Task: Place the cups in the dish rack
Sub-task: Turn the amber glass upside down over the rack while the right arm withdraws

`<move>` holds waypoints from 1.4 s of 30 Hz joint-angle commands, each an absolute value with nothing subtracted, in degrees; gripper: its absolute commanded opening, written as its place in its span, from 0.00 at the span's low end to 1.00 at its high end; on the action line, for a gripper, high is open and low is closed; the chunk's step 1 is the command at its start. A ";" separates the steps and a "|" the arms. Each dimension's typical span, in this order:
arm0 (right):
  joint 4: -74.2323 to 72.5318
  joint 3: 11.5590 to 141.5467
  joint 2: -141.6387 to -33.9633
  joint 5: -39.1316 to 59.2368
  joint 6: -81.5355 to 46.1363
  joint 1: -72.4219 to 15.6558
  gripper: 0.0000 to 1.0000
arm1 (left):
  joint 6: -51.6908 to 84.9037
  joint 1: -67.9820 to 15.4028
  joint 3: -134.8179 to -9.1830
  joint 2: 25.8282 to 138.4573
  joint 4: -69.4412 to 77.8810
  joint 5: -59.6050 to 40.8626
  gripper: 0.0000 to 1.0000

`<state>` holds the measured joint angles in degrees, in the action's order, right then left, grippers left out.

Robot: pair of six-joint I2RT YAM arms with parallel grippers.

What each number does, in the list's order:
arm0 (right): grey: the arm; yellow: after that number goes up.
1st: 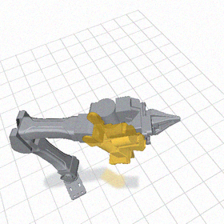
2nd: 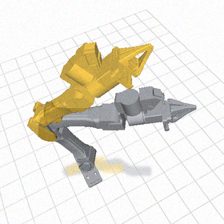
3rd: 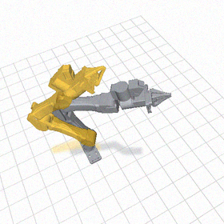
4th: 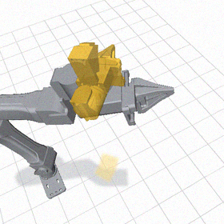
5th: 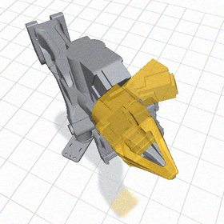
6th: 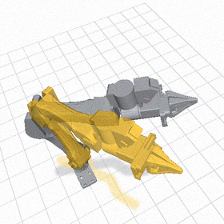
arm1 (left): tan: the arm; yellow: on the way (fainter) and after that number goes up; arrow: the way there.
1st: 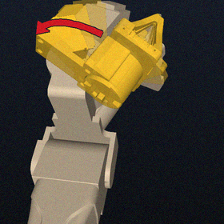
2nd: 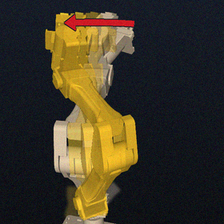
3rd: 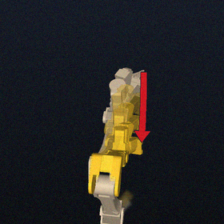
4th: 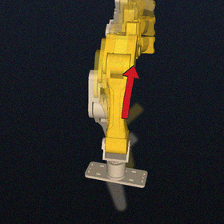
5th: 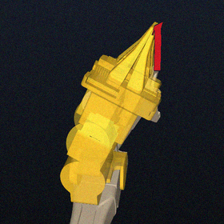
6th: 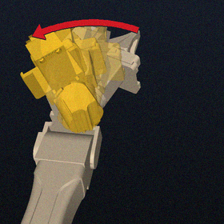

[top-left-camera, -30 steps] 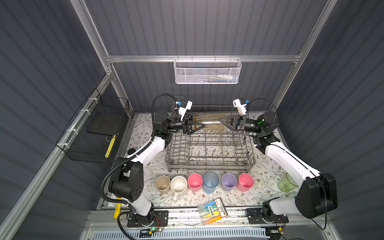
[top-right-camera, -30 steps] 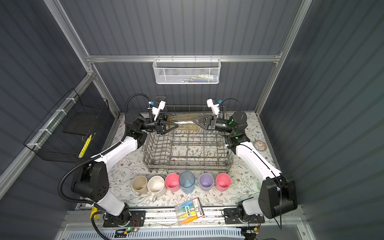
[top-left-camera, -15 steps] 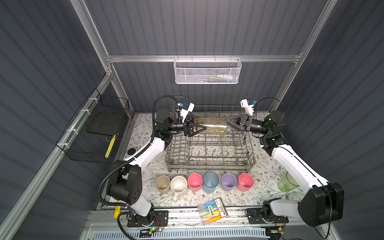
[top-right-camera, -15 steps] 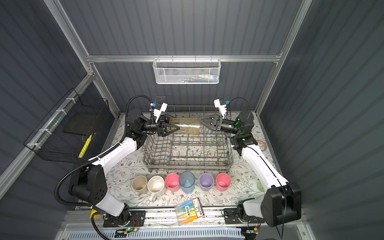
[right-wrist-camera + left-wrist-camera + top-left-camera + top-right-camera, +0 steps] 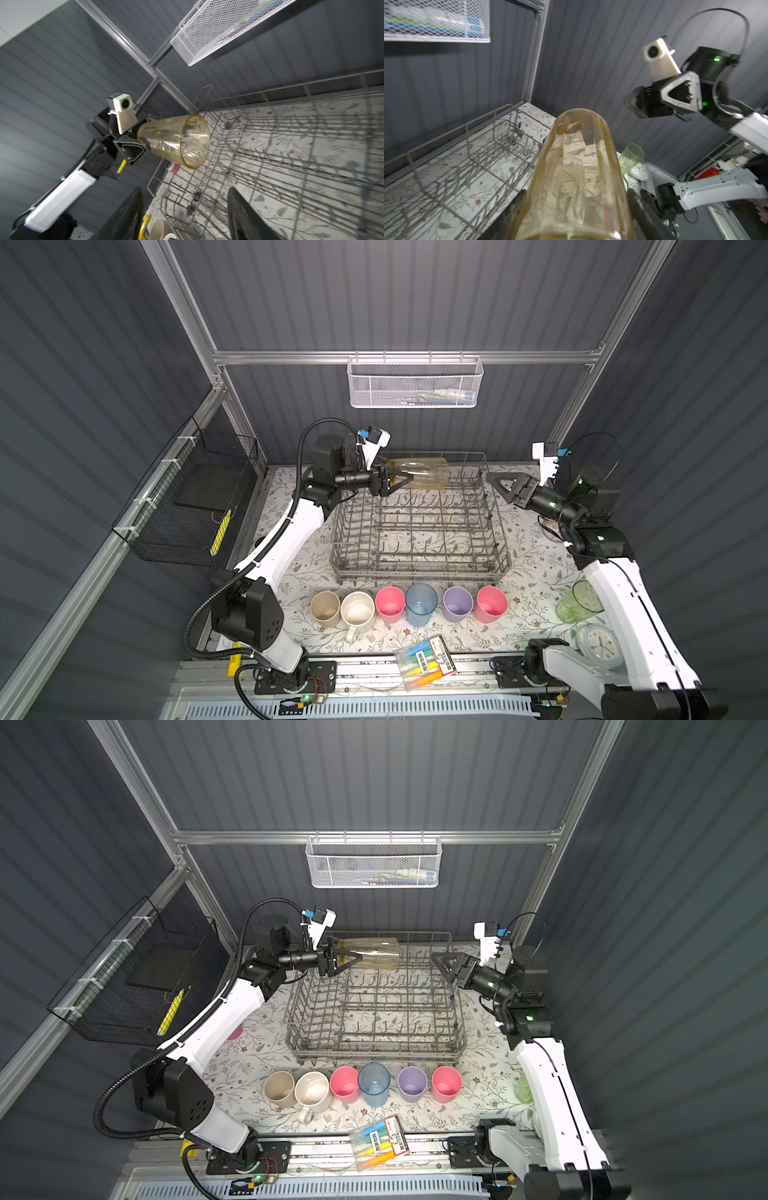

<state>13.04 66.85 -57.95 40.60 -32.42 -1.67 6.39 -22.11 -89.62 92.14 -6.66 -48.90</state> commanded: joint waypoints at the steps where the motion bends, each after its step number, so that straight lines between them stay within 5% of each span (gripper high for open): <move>1: 27.83 67.45 -55.64 24.92 -21.41 -1.01 0.66 | -1.58 -22.58 -95.79 95.71 -23.88 -38.08 0.00; 15: 31.02 65.39 -55.72 20.36 -18.22 0.26 0.69 | -9.21 -27.91 -123.99 115.58 -50.96 -12.43 0.00; 42: 31.11 64.29 -57.92 22.64 -17.95 0.88 0.70 | -12.83 -31.72 -134.11 123.25 -57.74 -4.04 0.00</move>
